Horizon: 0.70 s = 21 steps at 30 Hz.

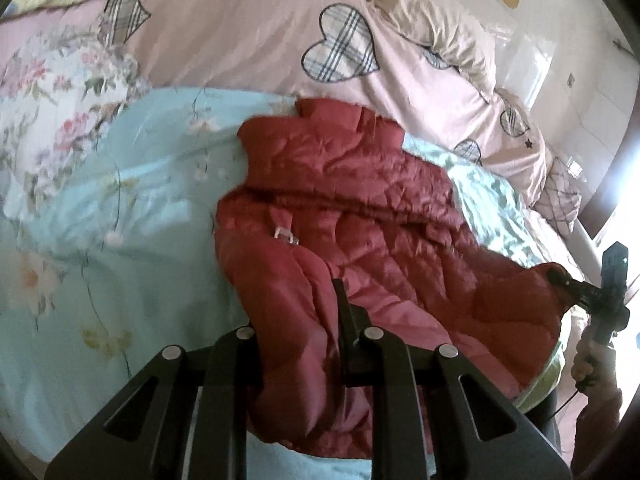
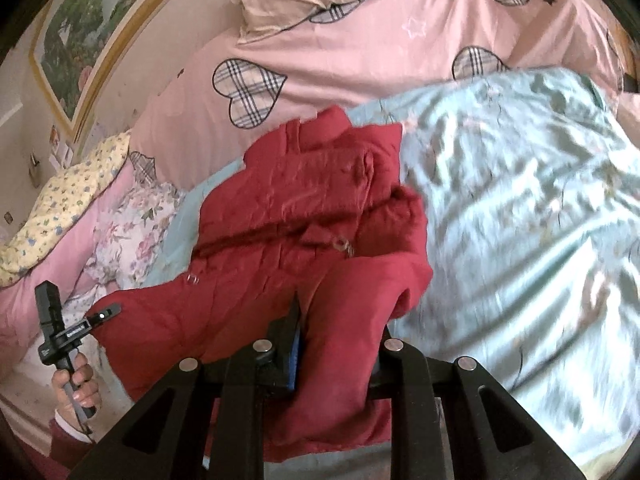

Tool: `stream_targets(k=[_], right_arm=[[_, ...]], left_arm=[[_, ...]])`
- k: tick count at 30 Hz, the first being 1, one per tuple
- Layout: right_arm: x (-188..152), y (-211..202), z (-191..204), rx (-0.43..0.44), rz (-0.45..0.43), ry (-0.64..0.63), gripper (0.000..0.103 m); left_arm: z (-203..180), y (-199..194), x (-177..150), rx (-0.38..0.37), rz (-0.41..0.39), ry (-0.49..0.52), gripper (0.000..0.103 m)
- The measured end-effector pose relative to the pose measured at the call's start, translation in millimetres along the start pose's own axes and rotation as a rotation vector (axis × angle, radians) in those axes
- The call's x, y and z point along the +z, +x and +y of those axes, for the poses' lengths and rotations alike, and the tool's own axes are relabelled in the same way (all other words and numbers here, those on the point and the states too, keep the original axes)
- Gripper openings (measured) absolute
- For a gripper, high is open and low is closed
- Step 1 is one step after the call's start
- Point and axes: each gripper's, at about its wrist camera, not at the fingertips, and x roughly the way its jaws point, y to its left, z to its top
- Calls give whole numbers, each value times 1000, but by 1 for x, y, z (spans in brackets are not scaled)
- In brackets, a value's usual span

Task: Fold large clothes
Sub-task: 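Lift the hem with both tools and fold it toward the collar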

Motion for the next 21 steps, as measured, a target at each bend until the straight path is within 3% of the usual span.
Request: stream_targets(k=[10,21], right_arm=[[48,18,1,19,-64,-7,20],[110,67,-9,52,-105,31,21]], left_arm=[[-7,15,52,30,-80,-23,17],[-4,50,102,67,-107,-61,17]])
